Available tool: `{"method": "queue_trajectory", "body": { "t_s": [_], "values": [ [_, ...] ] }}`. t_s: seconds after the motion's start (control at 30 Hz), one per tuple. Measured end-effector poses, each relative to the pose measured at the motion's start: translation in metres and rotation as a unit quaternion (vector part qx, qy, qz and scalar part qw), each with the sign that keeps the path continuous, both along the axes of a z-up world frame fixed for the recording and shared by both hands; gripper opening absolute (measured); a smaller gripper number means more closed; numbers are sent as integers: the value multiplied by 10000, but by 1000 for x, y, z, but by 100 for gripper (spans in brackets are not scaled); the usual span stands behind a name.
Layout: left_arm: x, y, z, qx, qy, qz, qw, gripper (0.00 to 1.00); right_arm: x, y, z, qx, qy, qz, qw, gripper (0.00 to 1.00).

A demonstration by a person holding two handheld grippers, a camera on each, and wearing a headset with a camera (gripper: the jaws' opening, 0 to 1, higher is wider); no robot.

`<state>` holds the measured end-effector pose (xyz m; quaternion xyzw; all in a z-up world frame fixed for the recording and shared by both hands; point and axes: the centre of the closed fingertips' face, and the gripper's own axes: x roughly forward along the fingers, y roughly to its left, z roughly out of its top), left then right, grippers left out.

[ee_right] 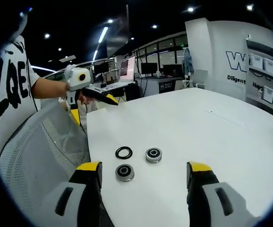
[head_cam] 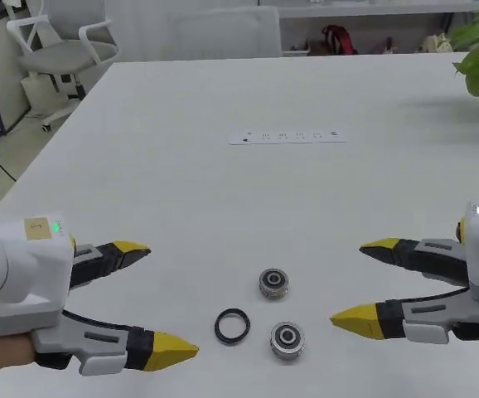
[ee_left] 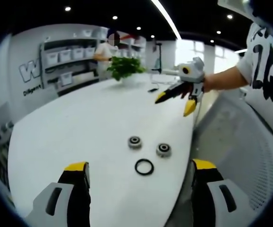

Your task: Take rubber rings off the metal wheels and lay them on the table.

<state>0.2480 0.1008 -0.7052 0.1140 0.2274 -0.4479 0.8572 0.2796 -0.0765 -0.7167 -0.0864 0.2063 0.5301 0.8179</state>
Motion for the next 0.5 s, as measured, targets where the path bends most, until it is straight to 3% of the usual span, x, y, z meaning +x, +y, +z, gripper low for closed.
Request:
{"method": "queue_trajectory", "body": {
  "t_s": [0.33, 0.5],
  "values": [
    [-3, 5, -2, -71, 49, 163, 9998, 90, -5, -22, -10, -261, -77, -134, 9995, 73],
    [-3, 7, -2, -134, 71, 234, 9996, 90, -9, -27, -17, -224, -5, -245, 9995, 74]
  ]
}}
